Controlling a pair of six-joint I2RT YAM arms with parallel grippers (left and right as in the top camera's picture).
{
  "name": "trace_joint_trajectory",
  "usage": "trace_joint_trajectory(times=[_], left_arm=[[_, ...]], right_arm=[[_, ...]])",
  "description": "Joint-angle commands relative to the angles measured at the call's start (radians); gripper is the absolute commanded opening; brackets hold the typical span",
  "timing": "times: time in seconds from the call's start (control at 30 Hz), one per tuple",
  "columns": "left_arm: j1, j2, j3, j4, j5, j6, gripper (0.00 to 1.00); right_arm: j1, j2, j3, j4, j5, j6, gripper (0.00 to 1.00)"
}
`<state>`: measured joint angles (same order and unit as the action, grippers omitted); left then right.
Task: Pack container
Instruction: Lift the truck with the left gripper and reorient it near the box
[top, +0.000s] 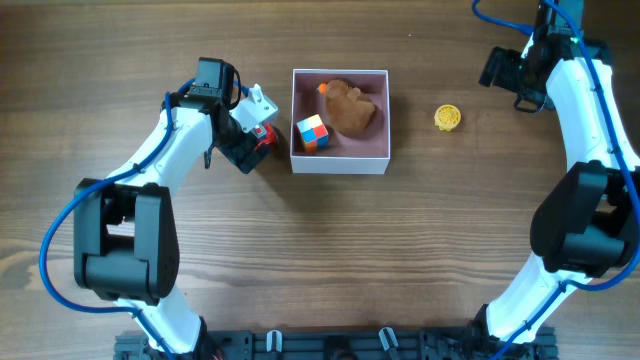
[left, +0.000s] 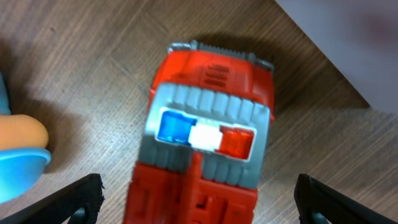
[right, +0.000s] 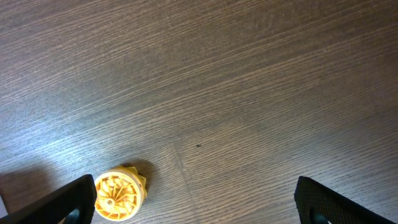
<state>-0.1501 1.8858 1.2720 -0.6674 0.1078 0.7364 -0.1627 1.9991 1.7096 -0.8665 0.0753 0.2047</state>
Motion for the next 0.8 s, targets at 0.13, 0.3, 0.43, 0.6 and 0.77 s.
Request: trace_joint_trajectory(times=[0.13,0.3,0.43,0.6,0.77], left_arm=[[0.004,0.012,0.007,0.029,0.039,0.019,0.89],[0.004,0.012,0.007,0.028,0.038,0.019,0.63],[0.004,0.012,0.007,0.028,0.046,0.015,0.61],[0.004,0.012,0.007,0.021,0.133,-0.016,0.56],[0.004,0.012,0.007,0.021,0.218,-0.019,0.50]], right_arm=[[0.004,0.006,-0.003,0.000,0.003,0.011,1.00],[0.004,0.006,-0.003,0.000,0.003,0.011,1.00],[0.004,0.006,-0.003,0.000,0.003,0.011,1.00],[0.004,0.006,-0.003,0.000,0.003,0.011,1.00],[0.004,0.006,-0.003,0.000,0.003,0.011,1.00]])
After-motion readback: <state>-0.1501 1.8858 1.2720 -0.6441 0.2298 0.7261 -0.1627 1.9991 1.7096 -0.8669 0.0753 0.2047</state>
